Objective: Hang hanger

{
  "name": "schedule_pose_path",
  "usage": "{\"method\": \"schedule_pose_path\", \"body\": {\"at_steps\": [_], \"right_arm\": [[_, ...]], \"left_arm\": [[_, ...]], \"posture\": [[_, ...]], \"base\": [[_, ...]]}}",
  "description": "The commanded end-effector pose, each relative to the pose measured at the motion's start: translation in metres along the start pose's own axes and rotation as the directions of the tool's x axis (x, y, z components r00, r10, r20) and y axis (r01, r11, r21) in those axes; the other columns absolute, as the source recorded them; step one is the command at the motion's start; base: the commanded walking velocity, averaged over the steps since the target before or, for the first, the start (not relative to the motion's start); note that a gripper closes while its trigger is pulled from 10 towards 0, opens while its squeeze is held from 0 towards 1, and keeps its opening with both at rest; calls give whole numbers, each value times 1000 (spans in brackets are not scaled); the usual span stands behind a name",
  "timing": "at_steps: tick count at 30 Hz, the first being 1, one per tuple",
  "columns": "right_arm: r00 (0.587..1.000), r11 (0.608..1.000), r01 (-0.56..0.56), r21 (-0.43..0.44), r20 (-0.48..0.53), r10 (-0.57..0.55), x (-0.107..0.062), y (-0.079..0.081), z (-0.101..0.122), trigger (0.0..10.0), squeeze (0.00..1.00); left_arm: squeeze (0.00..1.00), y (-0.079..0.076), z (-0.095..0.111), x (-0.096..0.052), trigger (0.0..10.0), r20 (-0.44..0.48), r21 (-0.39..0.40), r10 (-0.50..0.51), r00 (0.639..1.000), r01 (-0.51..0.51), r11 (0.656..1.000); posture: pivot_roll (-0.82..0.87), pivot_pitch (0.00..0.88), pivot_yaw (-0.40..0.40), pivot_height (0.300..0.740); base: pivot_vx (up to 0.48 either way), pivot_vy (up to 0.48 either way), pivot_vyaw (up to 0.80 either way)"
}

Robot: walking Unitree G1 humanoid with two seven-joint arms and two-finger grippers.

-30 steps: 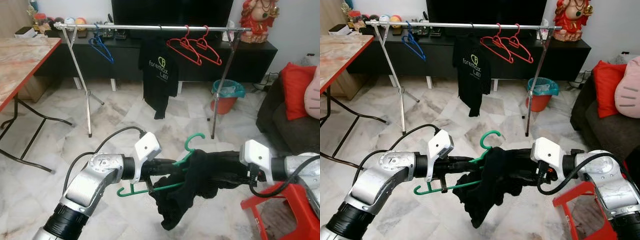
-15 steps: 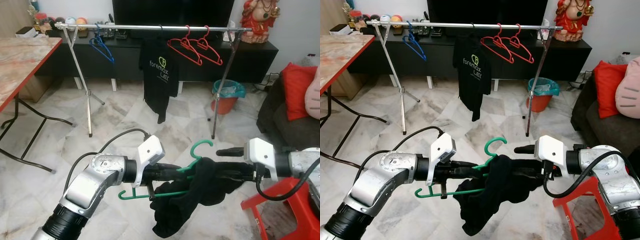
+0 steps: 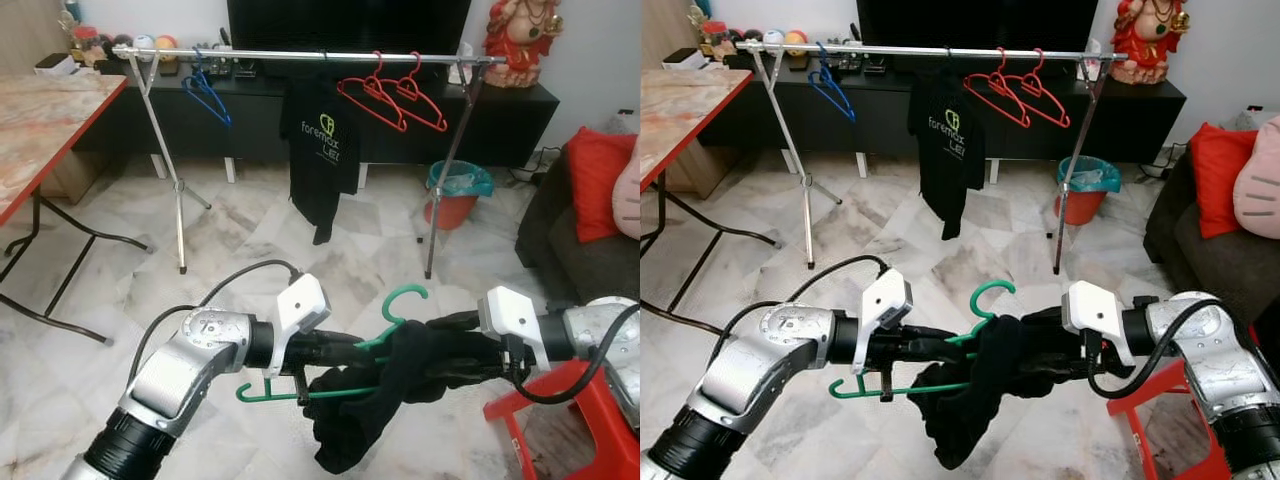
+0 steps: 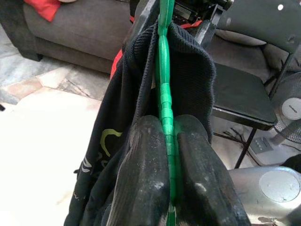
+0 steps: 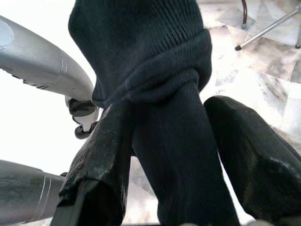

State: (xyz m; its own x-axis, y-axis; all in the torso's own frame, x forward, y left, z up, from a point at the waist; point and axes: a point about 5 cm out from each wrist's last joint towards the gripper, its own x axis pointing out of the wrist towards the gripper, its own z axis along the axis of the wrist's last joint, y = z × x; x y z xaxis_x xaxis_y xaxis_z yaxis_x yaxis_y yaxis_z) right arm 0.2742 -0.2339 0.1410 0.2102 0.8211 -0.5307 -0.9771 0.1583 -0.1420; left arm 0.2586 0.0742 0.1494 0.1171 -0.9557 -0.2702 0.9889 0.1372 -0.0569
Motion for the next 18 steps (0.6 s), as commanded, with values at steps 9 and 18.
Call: {"method": "schedule_pose_path", "body": {"at_steps": [9,18], "right_arm": [[999,999,-39,13,21,38,7,-1,0,0,0],[998,999,-48,14,29,48,10,-2,1,0,0]], "left_arm": [[0,-6,18,3,10000,41,66,-62,997,59,996],[0,-8,18,5,10000,40,71,-74,996,71,995]], "posture": [[18,0,-44,740],[18,0,-43,740]], "base": [[0,0,0],[0,0,0]]}}
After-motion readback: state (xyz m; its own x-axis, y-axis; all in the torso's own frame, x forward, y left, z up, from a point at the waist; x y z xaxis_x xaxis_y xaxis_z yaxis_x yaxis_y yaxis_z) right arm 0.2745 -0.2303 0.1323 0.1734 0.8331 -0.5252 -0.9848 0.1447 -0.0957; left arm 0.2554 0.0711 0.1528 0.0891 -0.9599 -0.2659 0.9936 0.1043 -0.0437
